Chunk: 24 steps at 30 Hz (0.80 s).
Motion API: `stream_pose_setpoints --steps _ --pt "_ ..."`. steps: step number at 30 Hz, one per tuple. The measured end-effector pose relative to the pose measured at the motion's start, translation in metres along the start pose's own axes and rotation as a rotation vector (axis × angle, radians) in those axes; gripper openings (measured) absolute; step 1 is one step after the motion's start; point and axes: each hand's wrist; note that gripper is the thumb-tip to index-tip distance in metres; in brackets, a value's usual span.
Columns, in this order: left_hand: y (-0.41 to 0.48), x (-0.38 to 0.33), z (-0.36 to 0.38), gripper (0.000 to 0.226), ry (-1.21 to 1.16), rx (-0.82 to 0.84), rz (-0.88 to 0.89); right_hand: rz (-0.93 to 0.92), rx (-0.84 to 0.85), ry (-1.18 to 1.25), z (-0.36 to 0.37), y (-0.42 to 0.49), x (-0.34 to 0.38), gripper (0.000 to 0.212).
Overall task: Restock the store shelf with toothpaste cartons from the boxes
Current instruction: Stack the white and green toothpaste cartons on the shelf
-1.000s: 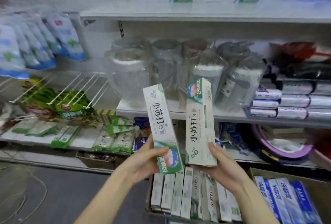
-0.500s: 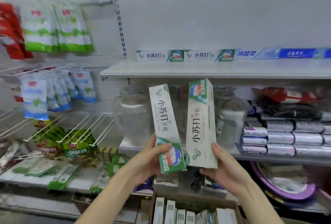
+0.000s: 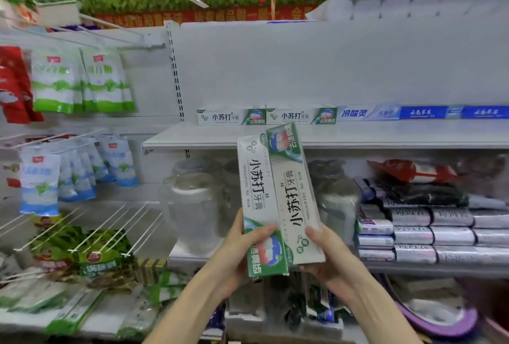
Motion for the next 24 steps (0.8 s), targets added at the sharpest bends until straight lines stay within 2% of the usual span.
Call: stream_pose_setpoints --steps 5,8,10,16,19,24 --pt "0.004 0.001 0.007 0.066 -0.004 -0.027 0.010 -0.049 -0.101 -0.130 -0.003 -0.009 0.006 0.052" --pt "0.008 0.003 0.012 0.067 -0.018 -0.047 0.010 -0.052 -0.178 -0.315 -0.007 -0.014 0.015 0.044" --pt "0.010 0.003 0.016 0.067 -0.028 -0.045 -0.004 -0.041 -0.189 -0.355 -0.012 -0.016 0.019 0.036" --pt "0.014 -0.001 0.023 0.054 -0.098 -0.109 -0.101 -0.046 -0.152 -0.214 -0.013 -0.016 0.017 0.037" --pt "0.016 -0.008 0.018 0.038 -0.163 -0.180 -0.099 -0.085 -0.111 -0.133 -0.007 -0.012 0.026 0.048" --pt "0.019 -0.025 0.002 0.055 -0.169 -0.211 -0.040 -0.160 -0.137 0.105 0.003 0.014 0.051 0.059"
Point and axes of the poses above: each hand's wrist, its own y-axis towards the middle knuckle, its own z-axis out of the palm, x = y × z, and after that the axes turned 8 degrees about z, right-handed
